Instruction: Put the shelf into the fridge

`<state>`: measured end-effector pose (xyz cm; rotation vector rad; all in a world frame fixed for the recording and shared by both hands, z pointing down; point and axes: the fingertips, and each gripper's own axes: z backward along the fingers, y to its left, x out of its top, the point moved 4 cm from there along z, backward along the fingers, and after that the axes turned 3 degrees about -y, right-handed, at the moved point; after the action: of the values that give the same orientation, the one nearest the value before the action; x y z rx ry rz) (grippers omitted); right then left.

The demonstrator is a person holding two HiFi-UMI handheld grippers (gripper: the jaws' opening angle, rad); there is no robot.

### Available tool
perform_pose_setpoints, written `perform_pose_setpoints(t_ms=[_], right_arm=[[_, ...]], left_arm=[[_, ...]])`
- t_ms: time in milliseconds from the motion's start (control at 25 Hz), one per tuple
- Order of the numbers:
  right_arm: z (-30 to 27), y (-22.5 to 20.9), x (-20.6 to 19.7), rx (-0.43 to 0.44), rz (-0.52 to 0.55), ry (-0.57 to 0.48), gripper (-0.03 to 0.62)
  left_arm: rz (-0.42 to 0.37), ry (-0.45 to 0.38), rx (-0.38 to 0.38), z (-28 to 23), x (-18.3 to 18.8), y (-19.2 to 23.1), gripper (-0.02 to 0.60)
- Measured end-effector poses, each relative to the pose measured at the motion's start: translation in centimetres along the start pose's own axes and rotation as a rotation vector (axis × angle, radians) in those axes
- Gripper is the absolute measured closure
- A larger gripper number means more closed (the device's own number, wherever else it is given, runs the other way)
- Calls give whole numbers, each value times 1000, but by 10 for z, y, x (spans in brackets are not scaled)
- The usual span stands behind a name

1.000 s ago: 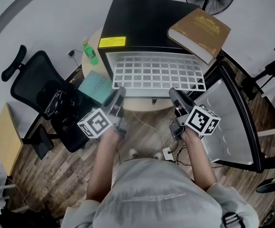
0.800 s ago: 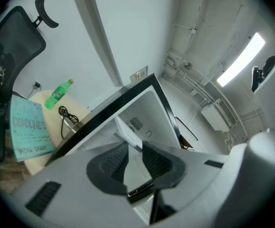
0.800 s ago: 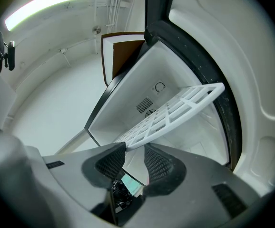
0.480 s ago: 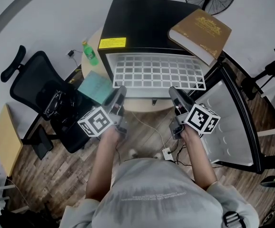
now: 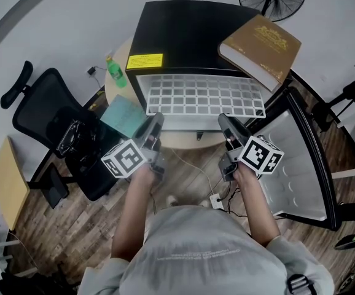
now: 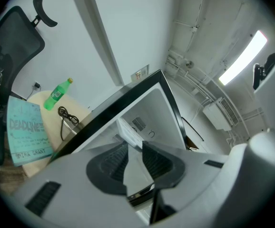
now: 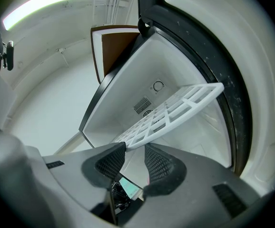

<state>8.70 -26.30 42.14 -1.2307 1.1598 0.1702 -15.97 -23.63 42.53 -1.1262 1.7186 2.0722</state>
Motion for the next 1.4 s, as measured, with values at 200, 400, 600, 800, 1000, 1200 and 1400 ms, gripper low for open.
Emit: perform_pose_setpoints(t_ms=[200,400,600,800,1000,1200,1400], right_arm=[[-6,-1,2,9,-6,2,453],[-10,-3,4,8,-5,-1,453],[-15,-4,5,5,-3,-6,451],[-20,-6,8,3,2,-10,451],[-25,-10,11,1,3,-14,451],[-30,-10,12,1,-2,-17,451],[-34,-12,15,0,3,-21,450]], left_arm=[[-2,-1,6,-6,0,4,498],[-4,-3,10,-9,2,6,498],[-3,-6,12,-14,4,9,498],[-8,2,24,-19,6,12,497],[-7,5,23,-26,8,12,497],[-24,15,34,-30,11,14,497],[-21,11,32,-34,12,16,497]])
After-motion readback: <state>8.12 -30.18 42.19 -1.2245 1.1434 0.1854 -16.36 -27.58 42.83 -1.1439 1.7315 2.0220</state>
